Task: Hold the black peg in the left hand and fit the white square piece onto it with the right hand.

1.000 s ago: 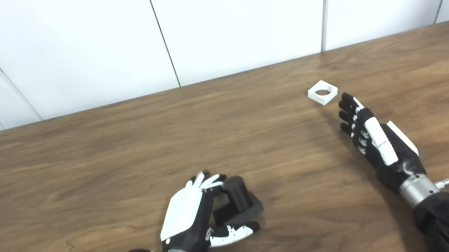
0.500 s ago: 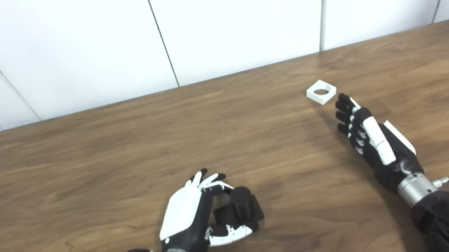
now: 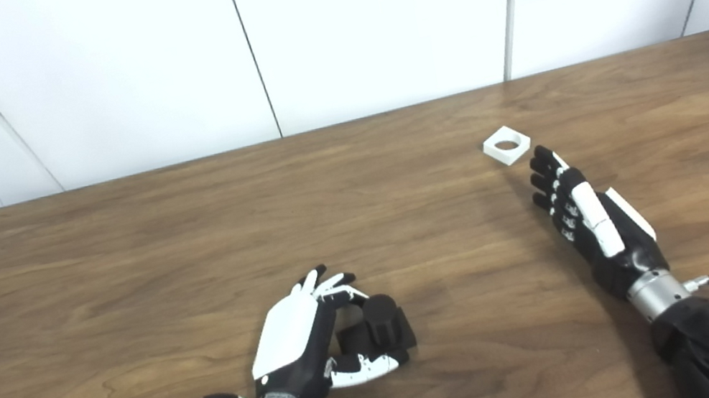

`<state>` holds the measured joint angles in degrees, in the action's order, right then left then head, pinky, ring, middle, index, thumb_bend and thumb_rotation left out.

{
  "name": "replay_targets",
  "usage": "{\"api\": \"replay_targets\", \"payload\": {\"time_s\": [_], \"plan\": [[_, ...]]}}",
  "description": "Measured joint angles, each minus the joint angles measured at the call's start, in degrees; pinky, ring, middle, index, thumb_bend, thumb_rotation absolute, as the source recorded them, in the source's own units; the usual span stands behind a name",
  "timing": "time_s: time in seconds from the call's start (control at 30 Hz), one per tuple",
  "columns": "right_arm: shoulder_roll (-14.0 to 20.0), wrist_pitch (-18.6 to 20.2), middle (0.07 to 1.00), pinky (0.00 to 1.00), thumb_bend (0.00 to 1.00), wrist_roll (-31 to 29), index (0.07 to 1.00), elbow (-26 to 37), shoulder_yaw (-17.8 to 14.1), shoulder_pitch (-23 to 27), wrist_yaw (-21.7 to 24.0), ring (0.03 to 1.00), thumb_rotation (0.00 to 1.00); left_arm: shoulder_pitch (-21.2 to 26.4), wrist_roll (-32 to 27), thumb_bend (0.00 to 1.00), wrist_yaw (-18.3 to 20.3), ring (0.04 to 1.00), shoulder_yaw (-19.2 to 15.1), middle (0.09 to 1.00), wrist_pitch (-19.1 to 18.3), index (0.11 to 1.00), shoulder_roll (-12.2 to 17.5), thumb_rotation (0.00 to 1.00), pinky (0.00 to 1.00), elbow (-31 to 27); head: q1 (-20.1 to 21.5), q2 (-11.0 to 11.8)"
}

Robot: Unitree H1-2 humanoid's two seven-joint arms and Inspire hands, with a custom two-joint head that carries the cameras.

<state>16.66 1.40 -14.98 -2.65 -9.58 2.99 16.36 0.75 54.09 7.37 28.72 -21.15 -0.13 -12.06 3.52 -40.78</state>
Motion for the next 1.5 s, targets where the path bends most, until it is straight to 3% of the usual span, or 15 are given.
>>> {"api": "replay_targets", "payload": {"time_s": [0.13,0.2,0.3,0.77,0.9,1.03,1.23,1.5], "plan": [[0.15,0.00,1.000,1.00,0.65,-0.17,1.000,-0.16,0.02,0.13,0.07,1.000,0.98,0.02,-0.31,0.78,-0.22,1.000,-0.01,0.878,0.03,0.523,-0.25,0.17,1.00,-0.02,-0.09,-0.09],[0.22,0.00,1.000,1.00,0.65,-0.25,1.000,-0.23,0.04,0.17,0.19,1.000,0.98,0.03,-0.33,0.61,-0.33,1.000,0.01,0.877,0.09,0.497,-0.27,0.11,1.00,-0.03,-0.09,-0.09],[0.34,-0.04,1.000,1.00,0.64,-0.25,1.000,-0.29,0.07,0.19,0.25,1.000,0.98,0.04,-0.34,0.53,-0.50,1.000,0.03,0.876,0.13,0.487,-0.31,0.08,1.00,-0.04,0.00,-0.26],[0.55,0.83,1.000,1.00,0.67,-0.24,1.000,0.12,-0.03,0.63,-0.33,1.000,0.95,0.21,-0.41,0.52,-0.72,1.000,0.05,0.872,0.30,0.483,-1.20,0.07,1.00,-0.26,0.00,-0.44],[0.84,2.34,1.000,1.00,0.65,-0.45,1.000,0.09,-0.15,1.48,-0.71,1.000,0.99,0.21,-0.41,0.52,-0.87,1.000,-0.07,0.875,0.30,0.484,-1.22,0.07,1.00,-0.24,0.26,-0.26],[2.56,5.33,1.000,1.00,0.68,0.45,1.000,-0.01,-0.18,3.88,-1.37,1.000,0.99,0.24,-0.41,0.52,-1.10,1.000,-0.14,0.874,0.30,0.484,-1.23,0.07,1.00,-0.15,0.44,-0.18],[5.52,11.26,1.000,1.00,0.71,1.95,1.000,0.23,0.45,11.53,-1.88,1.000,0.95,0.33,-0.41,0.52,-1.56,1.000,-0.13,0.876,0.31,0.484,-1.41,0.07,1.00,-0.07,0.44,0.00],[11.13,11.10,1.000,1.00,0.65,10.94,1.000,-3.01,4.57,21.91,-2.01,1.000,0.87,0.41,-0.88,0.52,-1.91,1.000,-0.12,0.876,0.30,0.484,-2.21,0.07,1.00,0.63,-0.09,0.61]]}}
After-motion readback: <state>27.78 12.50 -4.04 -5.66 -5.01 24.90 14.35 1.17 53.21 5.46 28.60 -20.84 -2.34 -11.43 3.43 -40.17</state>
